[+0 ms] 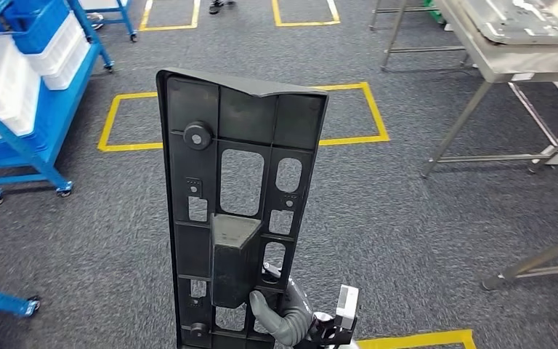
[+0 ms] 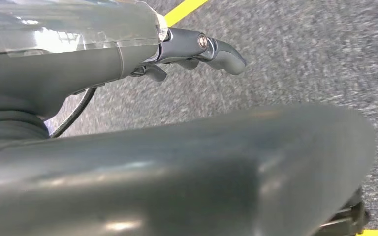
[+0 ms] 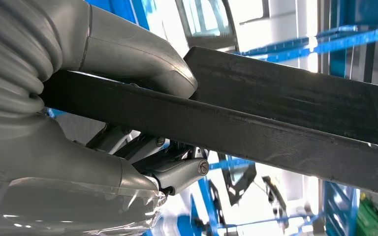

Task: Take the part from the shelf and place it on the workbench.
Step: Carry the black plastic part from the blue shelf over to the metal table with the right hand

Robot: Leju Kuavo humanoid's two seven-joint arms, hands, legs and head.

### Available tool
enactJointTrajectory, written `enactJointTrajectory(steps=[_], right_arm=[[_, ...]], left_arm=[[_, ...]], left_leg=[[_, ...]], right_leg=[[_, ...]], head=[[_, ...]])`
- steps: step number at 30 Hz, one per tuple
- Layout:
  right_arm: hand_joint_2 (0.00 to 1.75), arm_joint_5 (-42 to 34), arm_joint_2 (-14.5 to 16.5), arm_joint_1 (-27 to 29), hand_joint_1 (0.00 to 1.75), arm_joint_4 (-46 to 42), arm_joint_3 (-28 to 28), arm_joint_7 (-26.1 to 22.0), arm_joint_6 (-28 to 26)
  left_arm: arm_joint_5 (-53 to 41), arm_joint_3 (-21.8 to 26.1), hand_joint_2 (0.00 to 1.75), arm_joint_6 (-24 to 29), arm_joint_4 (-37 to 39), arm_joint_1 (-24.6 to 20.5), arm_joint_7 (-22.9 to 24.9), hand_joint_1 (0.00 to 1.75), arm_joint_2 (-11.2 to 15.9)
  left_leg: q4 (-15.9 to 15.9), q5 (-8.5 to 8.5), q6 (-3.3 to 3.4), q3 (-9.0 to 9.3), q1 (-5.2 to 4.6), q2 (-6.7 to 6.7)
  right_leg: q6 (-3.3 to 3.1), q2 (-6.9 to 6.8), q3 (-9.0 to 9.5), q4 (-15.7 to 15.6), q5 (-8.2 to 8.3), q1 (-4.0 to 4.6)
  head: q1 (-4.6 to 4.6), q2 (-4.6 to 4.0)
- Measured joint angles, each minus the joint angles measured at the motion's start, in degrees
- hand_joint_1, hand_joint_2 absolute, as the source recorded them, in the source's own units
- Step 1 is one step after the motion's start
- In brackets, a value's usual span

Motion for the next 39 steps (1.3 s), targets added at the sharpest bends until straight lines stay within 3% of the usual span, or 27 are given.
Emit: enactJointTrajectory(steps=[1,3,5,7,9,11,13,14,15,18,20,22,23,25,27,29,30,31,33,34,36,38,39], right_arm=[[1.75,0.00,0.00,0.05,1.75,-0.01,0.00,-0.01,-0.01],[1.75,0.01,0.01,0.05,1.75,-0.01,-0.03,-0.02,-0.06],[1.75,0.03,0.02,0.08,1.75,-0.03,-0.06,-0.05,-0.13],[1.75,0.06,0.01,0.24,1.75,-0.12,-0.08,-0.06,-0.25],[1.75,0.07,-0.02,0.37,1.75,-0.33,-0.11,-0.07,-0.43],[1.75,0.08,-0.03,0.41,1.75,-0.54,-0.13,-0.08,-0.66],[1.75,0.08,-0.03,0.65,1.75,-0.63,-0.15,-0.07,-0.85],[1.75,0.09,-0.04,0.82,1.75,-0.65,-0.17,-0.05,-0.89],[1.75,0.09,-0.04,0.94,1.75,-0.68,-0.19,-0.02,-0.90],[1.75,0.11,-0.04,0.96,1.75,-1.01,-0.23,0.09,-0.89],[1.75,0.11,-0.02,0.87,1.75,-1.35,-0.25,0.16,-0.87],[1.75,0.12,0.00,0.89,1.75,-1.56,-0.29,0.28,-0.87],[1.75,0.14,0.01,0.93,1.75,-1.63,-0.32,0.33,-0.86],[1.75,0.16,0.06,0.88,1.75,-1.73,-0.36,0.37,-0.84],[1.75,0.15,0.14,0.80,1.75,-1.75,-0.38,0.39,-0.82],[1.75,0.16,0.17,0.92,1.75,-1.73,-0.40,0.43,-0.80],[1.75,0.17,0.17,0.98,1.75,-1.73,-0.40,0.45,-0.80],[1.75,0.17,0.17,1.00,1.75,-1.73,-0.40,0.46,-0.79],[1.75,0.17,0.18,0.98,1.75,-1.74,-0.41,0.46,-0.78],[1.75,0.18,0.19,0.95,1.75,-1.74,-0.42,0.47,-0.78],[1.75,0.19,0.21,0.98,1.75,-1.75,-0.42,0.48,-0.75],[1.75,0.20,0.20,1.06,1.75,-1.76,-0.42,0.49,-0.74],[1.75,0.20,0.19,1.07,1.75,-1.79,-0.42,0.49,-0.74]], left_arm=[[0.00,-0.01,0.00,-0.01,0.00,-0.07,0.02,0.00,0.01],[-0.01,-0.03,0.00,-0.01,0.00,-0.16,0.06,0.00,0.06],[-0.04,-0.08,0.00,-0.01,0.00,-0.20,0.17,0.00,0.14],[-0.14,-0.18,0.00,-0.04,0.00,-0.32,0.30,0.00,0.15],[-0.29,-0.30,0.00,-0.13,0.00,-0.45,0.37,0.00,0.11],[-0.37,-0.36,0.00,-0.20,0.00,-0.37,0.51,0.00,0.09],[-0.31,-0.35,0.00,-0.13,0.00,-0.19,0.79,0.00,0.12],[-0.25,-0.34,0.00,-0.07,0.00,-0.17,0.90,0.00,0.14],[-0.18,-0.33,0.00,-0.02,0.00,-0.21,0.98,0.00,0.15],[0.02,-0.33,0.00,0.11,0.00,-0.36,1.03,0.00,0.13],[0.07,-0.33,0.00,0.22,0.00,-0.38,1.03,0.00,0.12],[0.09,-0.32,0.00,0.27,0.00,-0.49,1.01,0.00,0.10],[0.09,-0.31,0.00,0.28,0.00,-0.58,0.99,0.00,0.09],[0.10,-0.31,0.00,0.30,0.00,-0.68,0.94,0.00,0.09],[0.11,-0.31,0.00,0.32,0.00,-0.53,0.96,0.00,0.09],[0.11,-0.31,0.00,0.32,0.00,-0.32,1.06,0.00,0.09],[0.11,-0.31,0.00,0.32,0.00,-0.29,1.12,0.00,0.09],[0.11,-0.31,0.00,0.33,0.00,-0.32,1.18,0.00,0.09],[0.11,-0.31,0.00,0.34,0.00,-0.40,1.28,0.00,0.13],[0.11,-0.31,0.00,0.37,0.00,-0.40,1.31,0.00,0.15],[0.11,-0.30,0.00,0.41,0.00,-0.43,1.36,0.00,0.19],[0.11,-0.28,0.00,0.43,0.00,-0.61,1.37,0.00,0.16],[0.11,-0.27,0.00,0.43,0.00,-0.70,1.37,0.00,0.14]], left_leg=[[-3.68,2.46,0.11,1.39,0.04,-0.59],[-10.77,5.48,0.50,4.32,0.24,-3.57],[-13.28,5.76,1.01,5.35,0.18,-5.49],[-13.69,6.05,1.69,5.51,0.10,-4.39],[-14.14,6.33,2.48,5.72,0.20,-2.88],[-14.33,6.33,2.98,5.82,0.00,-1.23],[-14.31,6.17,3.15,5.83,-0.26,0.56],[-14.31,6.07,3.16,5.86,-0.33,1.39],[-14.30,5.97,3.10,5.96,-0.36,2.10],[-14.30,5.50,2.59,6.56,-0.50,3.81],[-14.32,5.18,1.99,6.89,-0.60,4.66],[-14.49,4.95,1.36,7.28,-0.59,5.58],[-14.31,4.64,1.06,7.46,-0.49,5.42],[-11.20,2.52,0.62,6.44,-0.33,3.29],[-3.52,-1.16,0.34,2.79,-0.21,0.82],[2.33,-2.59,0.12,-0.55,-0.19,0.22],[2.22,-1.57,0.11,-0.87,-0.18,0.13],[-0.21,0.46,0.15,-0.08,-0.15,-0.06],[-7.97,4.70,0.34,3.06,0.04,-2.02],[-11.02,5.83,0.52,4.35,0.17,-3.19],[-13.25,6.02,1.05,5.26,0.18,-4.47],[-13.59,6.19,1.83,5.37,0.10,-3.45],[-13.78,6.31,2.26,5.45,0.11,-2.84]], right_leg=[[0.12,0.84,0.06,0.19,-0.11,-0.03],[0.58,2.29,-0.12,0.69,-0.34,-0.11],[1.30,3.49,-0.65,0.94,-0.28,-0.36],[2.07,4.38,-1.02,0.89,-0.08,-0.55],[2.56,2.26,-1.99,2.80,-1.34,-0.34],[2.89,-1.33,-5.10,9.25,-4.81,-0.28],[3.20,-2.74,-8.67,16.35,-7.47,-0.55],[3.28,-3.02,-9.23,17.48,-7.41,-0.68],[3.29,-3.27,-8.46,16.06,-6.25,-0.76],[2.67,-5.90,-2.00,4.12,-1.62,-0.35],[2.10,-6.98,-0.09,0.52,-0.99,0.17],[1.62,-5.81,-0.03,0.35,-0.89,0.25],[1.35,-5.20,0.20,0.01,-0.76,0.11],[0.77,-4.07,0.79,-0.69,-0.43,-0.34],[0.43,-2.88,0.96,-0.81,-0.40,-0.48],[0.36,-1.32,1.00,-0.72,-0.48,-0.47],[0.41,-0.49,1.05,-0.62,-0.52,-0.48],[0.52,0.35,1.13,-0.47,-0.61,-0.51],[0.96,1.85,1.17,0.02,-0.94,-0.51],[1.24,2.52,1.02,0.31,-1.08,-0.49],[1.92,3.62,0.52,0.60,-1.12,-0.52],[2.64,4.13,0.16,0.66,-1.09,-0.74],[2.92,3.16,-0.20,1.36,-1.57,-0.70]], head=[[0.00,0.00],[0.00,0.00],[0.01,0.00],[0.01,0.00],[0.02,0.00],[0.04,0.00],[0.03,0.00],[0.03,0.00],[0.03,0.00],[0.03,0.00],[0.03,0.00],[0.02,0.00],[0.02,0.00],[0.02,0.00],[0.02,0.00],[0.02,0.00],[0.02,0.00],[0.02,0.00],[0.02,0.00],[0.02,0.00],[0.02,0.00],[0.02,0.00],[0.03,0.00]])
